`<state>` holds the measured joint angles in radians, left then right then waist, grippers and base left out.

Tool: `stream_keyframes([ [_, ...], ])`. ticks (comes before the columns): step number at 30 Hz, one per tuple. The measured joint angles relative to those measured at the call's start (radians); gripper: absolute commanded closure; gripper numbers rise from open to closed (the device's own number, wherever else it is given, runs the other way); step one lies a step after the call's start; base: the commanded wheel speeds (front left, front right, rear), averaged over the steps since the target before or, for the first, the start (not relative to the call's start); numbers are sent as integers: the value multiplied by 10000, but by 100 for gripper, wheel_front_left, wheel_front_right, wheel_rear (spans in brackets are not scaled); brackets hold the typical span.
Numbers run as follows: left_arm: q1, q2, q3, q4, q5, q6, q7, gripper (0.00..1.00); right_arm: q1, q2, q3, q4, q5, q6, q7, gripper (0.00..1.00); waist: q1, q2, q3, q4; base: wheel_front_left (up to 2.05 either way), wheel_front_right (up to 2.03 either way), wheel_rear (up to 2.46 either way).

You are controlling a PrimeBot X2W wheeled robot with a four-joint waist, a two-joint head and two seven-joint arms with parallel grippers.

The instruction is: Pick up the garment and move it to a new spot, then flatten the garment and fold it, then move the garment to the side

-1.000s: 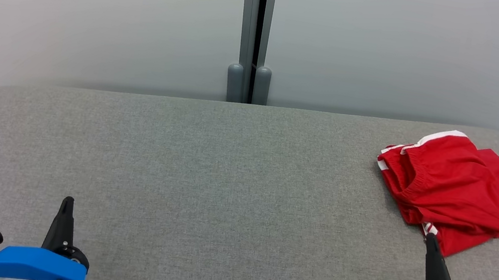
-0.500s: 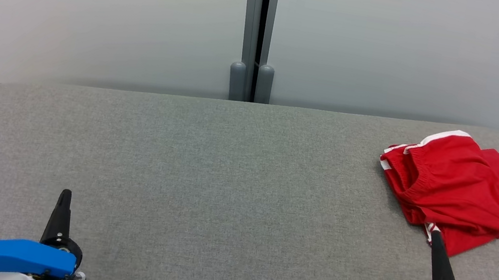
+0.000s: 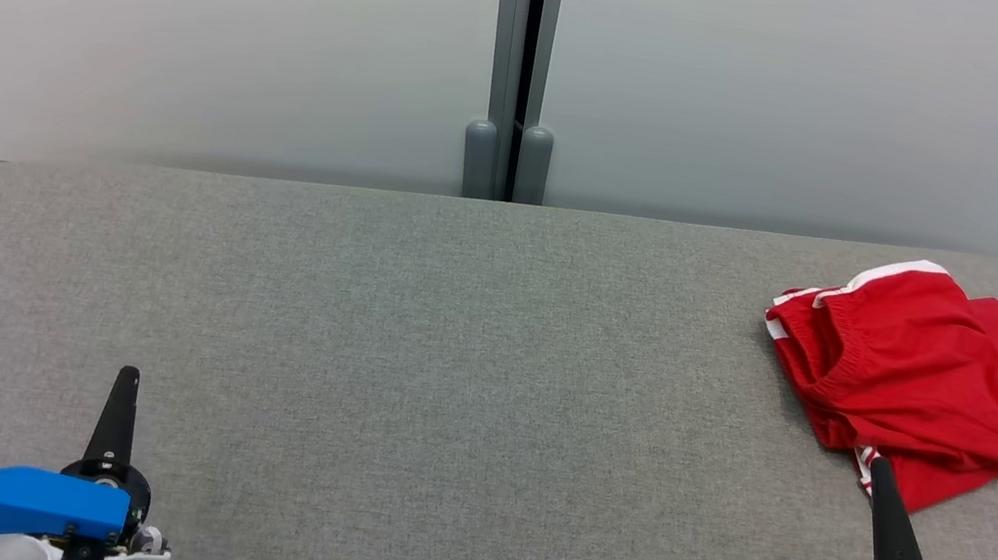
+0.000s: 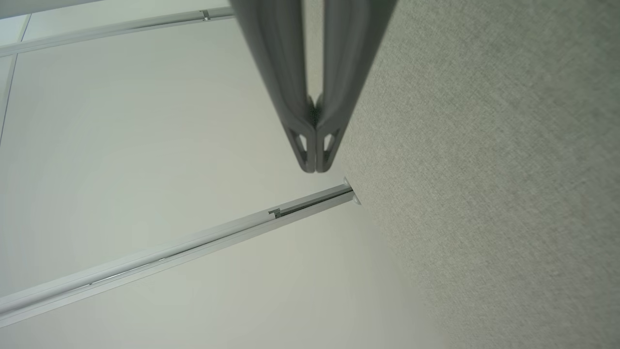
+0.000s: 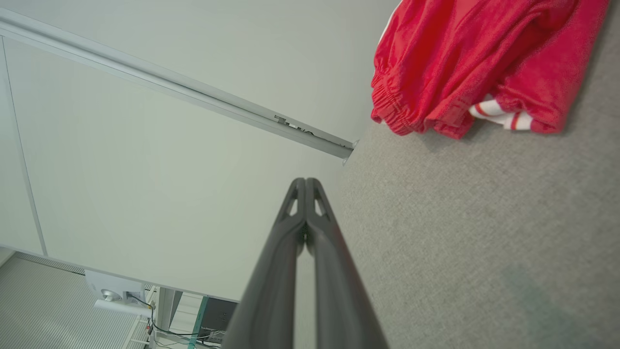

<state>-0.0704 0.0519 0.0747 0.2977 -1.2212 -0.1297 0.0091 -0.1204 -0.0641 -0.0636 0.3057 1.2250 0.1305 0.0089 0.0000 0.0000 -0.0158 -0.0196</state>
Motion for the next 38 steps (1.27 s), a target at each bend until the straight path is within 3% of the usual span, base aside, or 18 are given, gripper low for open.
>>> stream_keyframes([
  [38,-258,-8,299,-397,-3009,0,821,100,25,100,-391,-449,2964,0,826,100,0,0,139,144,0,0,0],
])
